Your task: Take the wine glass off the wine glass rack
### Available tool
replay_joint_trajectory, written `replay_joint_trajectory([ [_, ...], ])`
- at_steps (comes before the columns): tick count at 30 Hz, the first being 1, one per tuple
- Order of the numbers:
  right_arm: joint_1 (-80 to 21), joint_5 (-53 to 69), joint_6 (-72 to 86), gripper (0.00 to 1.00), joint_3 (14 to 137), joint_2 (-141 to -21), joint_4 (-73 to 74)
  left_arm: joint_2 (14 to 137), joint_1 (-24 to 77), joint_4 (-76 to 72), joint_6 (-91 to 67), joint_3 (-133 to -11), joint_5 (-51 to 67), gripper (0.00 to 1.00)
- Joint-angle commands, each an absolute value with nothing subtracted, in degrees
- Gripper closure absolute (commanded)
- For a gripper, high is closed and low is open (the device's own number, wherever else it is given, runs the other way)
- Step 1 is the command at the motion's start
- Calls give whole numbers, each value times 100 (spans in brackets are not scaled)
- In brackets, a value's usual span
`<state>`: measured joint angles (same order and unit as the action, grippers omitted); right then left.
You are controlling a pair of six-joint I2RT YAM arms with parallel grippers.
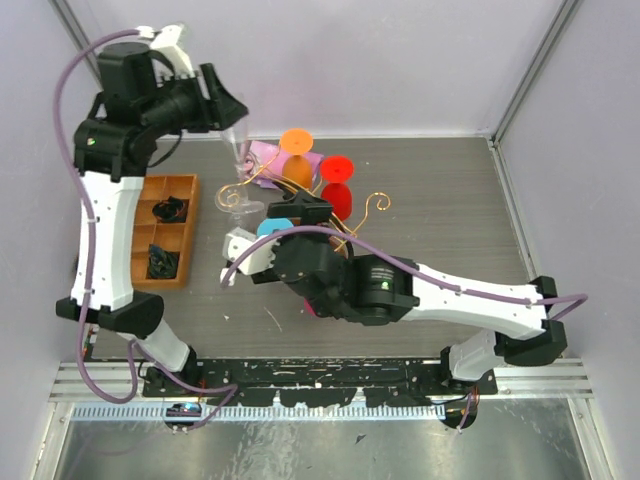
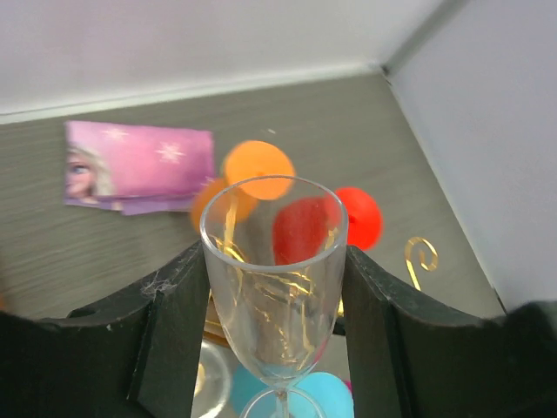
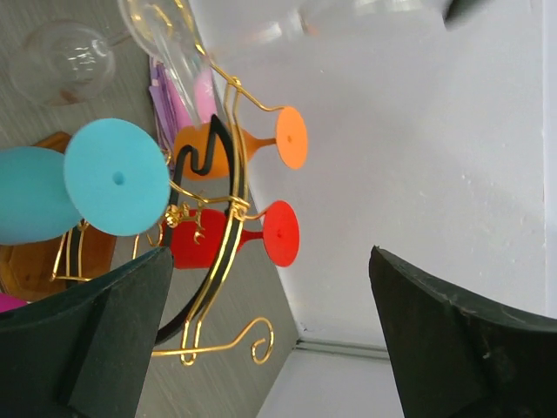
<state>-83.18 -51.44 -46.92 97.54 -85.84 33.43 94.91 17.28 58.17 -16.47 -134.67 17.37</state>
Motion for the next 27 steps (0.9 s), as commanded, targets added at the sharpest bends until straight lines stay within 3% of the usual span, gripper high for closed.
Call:
replay_joint_trajectory([
  [1, -8355, -5677, -4314, 0, 9612, -7983, 3218, 8969, 1118, 5580, -1544, -13406, 1217, 55],
  [11, -8354, -5969, -3905, 0, 9294, -7296, 3095, 8562, 564, 4879, -1597, -12441, 110, 55],
  [27, -8005, -6209, -3620, 0, 8852, -6745, 2838, 9393, 475, 2844, -1451, -11661, -813, 60],
])
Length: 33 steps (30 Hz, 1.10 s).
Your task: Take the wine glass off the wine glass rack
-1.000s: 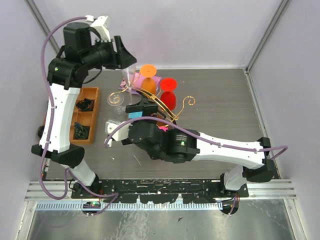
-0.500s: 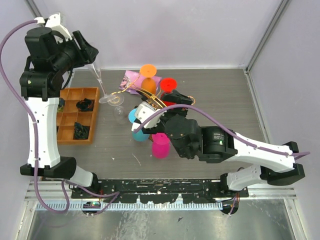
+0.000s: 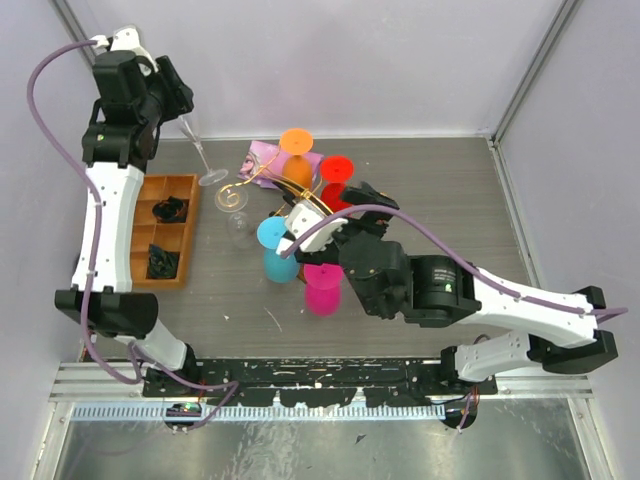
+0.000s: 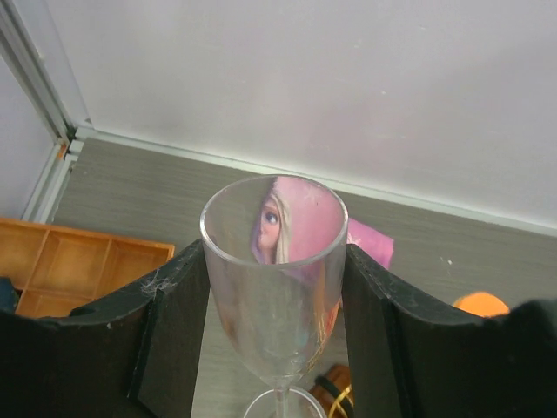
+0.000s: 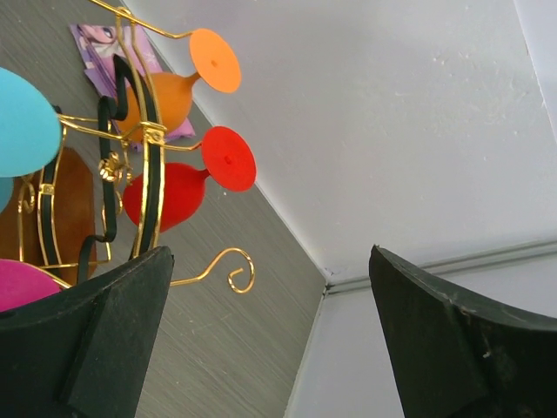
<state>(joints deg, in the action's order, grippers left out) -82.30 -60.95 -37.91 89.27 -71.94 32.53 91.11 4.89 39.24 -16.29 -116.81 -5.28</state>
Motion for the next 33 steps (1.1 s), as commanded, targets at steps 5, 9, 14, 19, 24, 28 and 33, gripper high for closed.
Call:
replay_joint_trajectory([
  [5, -7396, -5754, -3492, 0, 8625, -6476, 2729, 9948, 488, 2270, -1304, -11590, -1114, 60],
  [9, -6823, -5307, -3496, 0, 8424, -6373, 2513, 10369, 611, 1673, -1060, -11466, -1503, 64],
  [14, -6165, -4803, -3493, 0, 8304, -6390, 2229, 11042, 692, 1247, -923, -11553, -1971, 72],
  [19, -5458, -4270, -3480, 0, 8264, -6565, 2032, 11522, 834, 507, -744, -11417, -2541, 72],
  [24, -4974, -3750, -3323, 0, 8276, -6847, 1984, 11776, 888, -493, -548, -10957, -2854, 65],
  [28, -4434, -3274, -2848, 0, 7999, -6814, 1601, 11886, 906, -1677, -253, -10330, -3103, 57],
  [33, -4030, -2931, -2432, 0, 7642, -6746, 1271, 12022, 925, -2300, -224, -9921, -3299, 57],
])
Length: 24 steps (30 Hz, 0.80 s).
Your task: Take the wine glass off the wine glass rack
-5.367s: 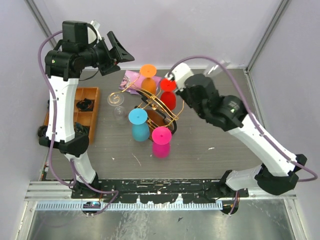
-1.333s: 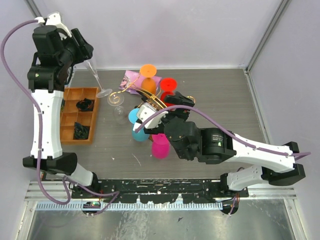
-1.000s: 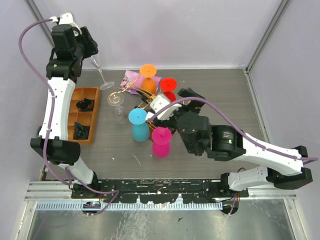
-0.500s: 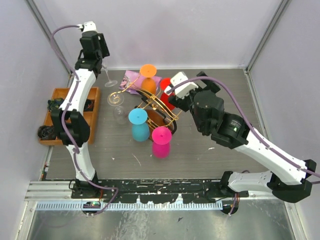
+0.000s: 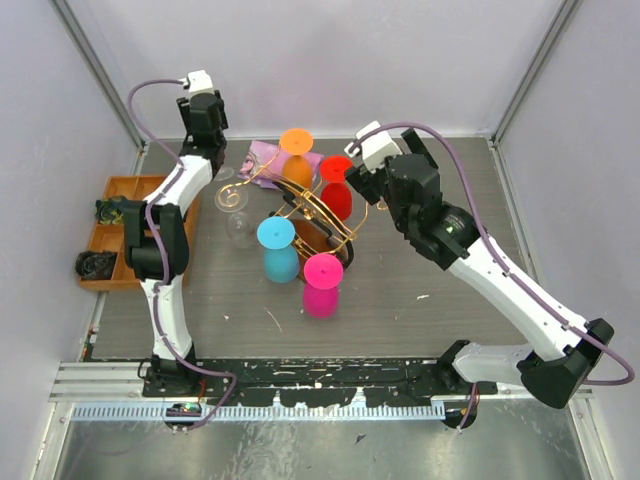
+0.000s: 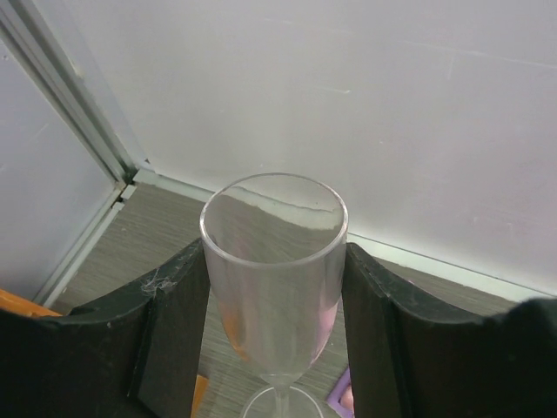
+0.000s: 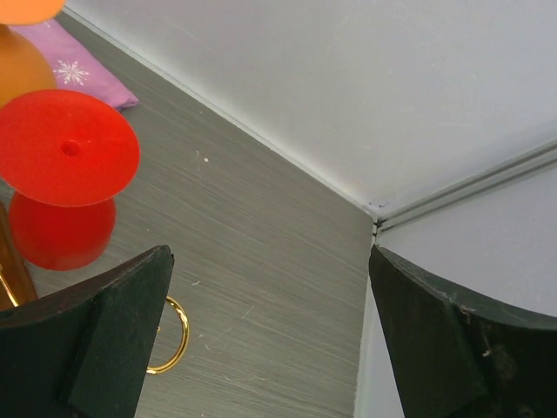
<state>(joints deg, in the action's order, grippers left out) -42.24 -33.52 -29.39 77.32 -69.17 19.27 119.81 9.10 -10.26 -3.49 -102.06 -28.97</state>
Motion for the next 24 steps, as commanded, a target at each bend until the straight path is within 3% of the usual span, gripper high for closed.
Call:
replay_joint_trajectory([
  [1, -4015, -2954, -2427, 0, 7657, -6793, 1266, 12016, 937, -2458, -242, -9770, -3335, 57],
  [13, -3999, -3028, -2313, 0, 7598, -6930, 1277, 11594, 1135, -3865, 1, -8077, -4114, 60],
  [24, -3999, -2958, -2224, 0, 7569, -6814, 1391, 11225, 1138, -4258, 215, -7352, -4488, 62],
])
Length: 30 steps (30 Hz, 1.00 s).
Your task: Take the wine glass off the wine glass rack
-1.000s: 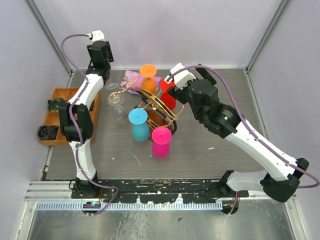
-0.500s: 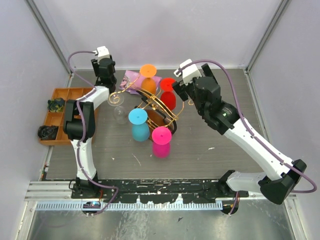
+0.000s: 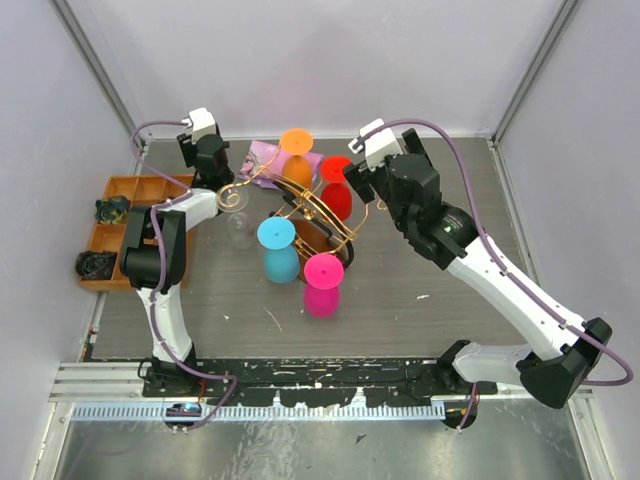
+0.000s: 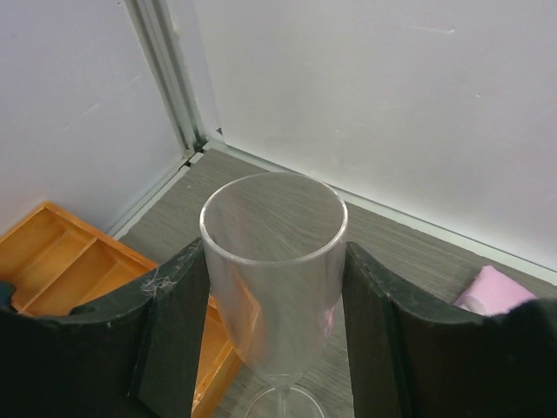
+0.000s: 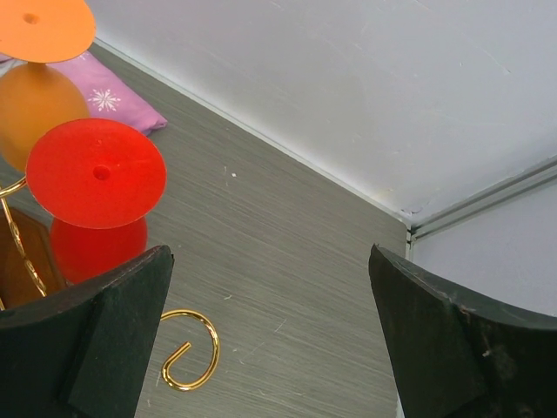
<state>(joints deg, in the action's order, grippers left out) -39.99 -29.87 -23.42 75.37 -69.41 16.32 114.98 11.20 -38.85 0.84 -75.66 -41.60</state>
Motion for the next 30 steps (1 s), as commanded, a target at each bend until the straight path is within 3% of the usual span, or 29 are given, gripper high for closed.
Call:
replay_joint_trajectory([
  [1, -3999, -2946, -2212, 0, 7574, -6805, 1401, 11193, 1139, -4296, 241, -7288, -4497, 61],
  [23, -4001, -2831, -2110, 0, 7580, -6829, 1476, 10541, 1167, -5034, 154, -5870, -4483, 49],
  [24, -3999, -2827, -2109, 0, 7583, -6830, 1477, 10527, 1180, -5034, 143, -5857, -4495, 46],
  [28, -4002, -2806, -2109, 0, 7571, -6843, 1485, 10534, 1236, -5029, 242, -5889, -4500, 21],
  [30, -4001, -2818, -2113, 0, 7574, -6859, 1485, 10564, 1276, -4989, 374, -5958, -4449, 16],
])
